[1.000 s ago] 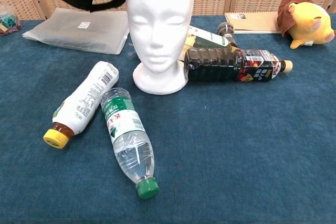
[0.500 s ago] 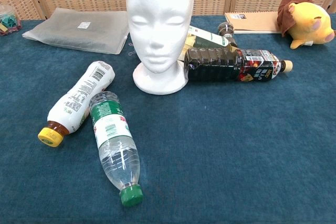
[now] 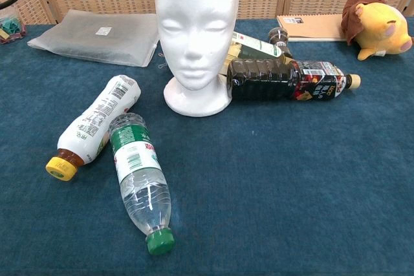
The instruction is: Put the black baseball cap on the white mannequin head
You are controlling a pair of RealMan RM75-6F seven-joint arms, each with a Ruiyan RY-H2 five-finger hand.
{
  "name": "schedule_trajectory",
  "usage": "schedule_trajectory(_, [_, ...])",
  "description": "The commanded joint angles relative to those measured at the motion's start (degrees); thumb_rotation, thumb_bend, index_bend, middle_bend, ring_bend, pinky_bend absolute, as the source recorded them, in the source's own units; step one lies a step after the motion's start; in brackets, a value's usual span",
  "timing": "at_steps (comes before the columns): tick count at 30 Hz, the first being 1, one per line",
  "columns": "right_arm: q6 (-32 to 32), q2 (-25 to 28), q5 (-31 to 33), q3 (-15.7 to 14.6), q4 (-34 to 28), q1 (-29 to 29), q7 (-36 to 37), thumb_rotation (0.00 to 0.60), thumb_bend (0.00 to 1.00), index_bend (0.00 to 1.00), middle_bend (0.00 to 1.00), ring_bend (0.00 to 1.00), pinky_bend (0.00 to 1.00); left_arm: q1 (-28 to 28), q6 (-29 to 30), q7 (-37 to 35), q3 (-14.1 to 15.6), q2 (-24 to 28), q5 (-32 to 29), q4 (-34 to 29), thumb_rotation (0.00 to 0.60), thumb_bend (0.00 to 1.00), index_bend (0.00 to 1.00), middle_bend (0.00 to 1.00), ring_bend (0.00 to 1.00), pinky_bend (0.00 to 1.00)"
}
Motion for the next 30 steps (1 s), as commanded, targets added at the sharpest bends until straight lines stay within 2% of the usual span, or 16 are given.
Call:
schedule_trajectory(1, [-0.1, -0.1, 0.1, 0.0, 0.2, 0.0, 0.3, 0.6, 0.17, 0.33, 0.34, 0.36, 0.37, 0.9, 1.6, 0.7, 1.7, 0.0, 1.5, -1.8, 0.6, 0.43, 0.72, 0.6, 0.52, 0.72])
schedule_trajectory(10, [-0.5, -0.4, -0.2, 0.0, 0.5, 0.5, 0.6, 0.6, 0.17, 0.33, 0.34, 0.36, 0.37, 3.4, 3.3, 3.2, 6.1, 1.2, 4.8, -6.2, 0.6, 0.42, 0.72, 0.6, 0.51, 0.71])
schedule_trajectory(19, [-0.4, -0.7, -0.1, -0.1, 1.1, 0.4, 0.9, 0.6, 0.17, 0.33, 0.34, 0.36, 0.37, 6.3, 1.2, 6.6, 9.5, 2.2, 3.8, -10.9, 0.6, 0.39, 0.72, 0.6, 0.51, 0.68])
schedule_trajectory(22, [-0.2, -0.7, -0.1, -0.1, 1.1, 0.3, 1.0, 0.6, 0.17, 0.33, 0.34, 0.36, 0.37, 7.2, 0.0, 7.9, 10.6, 3.1, 3.4, -12.9, 0.6, 0.35, 0.71, 0.58, 0.47, 0.65])
schedule_trajectory(26, [-0.1, -0.7, -0.4, -0.2, 1.1, 0.3, 0.9, 0.6, 0.17, 0.33, 0.34, 0.36, 0.37, 7.8, -3.3, 11.3, 10.9, 4.9, 0.5, -16.8, 0.6, 0.28, 0.58, 0.46, 0.36, 0.57])
schedule_trajectory(30, [0.0, -0.8, -0.5, -0.3, 1.3, 0.3, 1.2, 0.6, 0.17, 0.33, 0.34, 0.36, 0.37, 8.5, -6.3, 15.4, 11.0, 6.7, -3.1, -21.1, 0.6, 0.22, 0.42, 0.34, 0.26, 0.5])
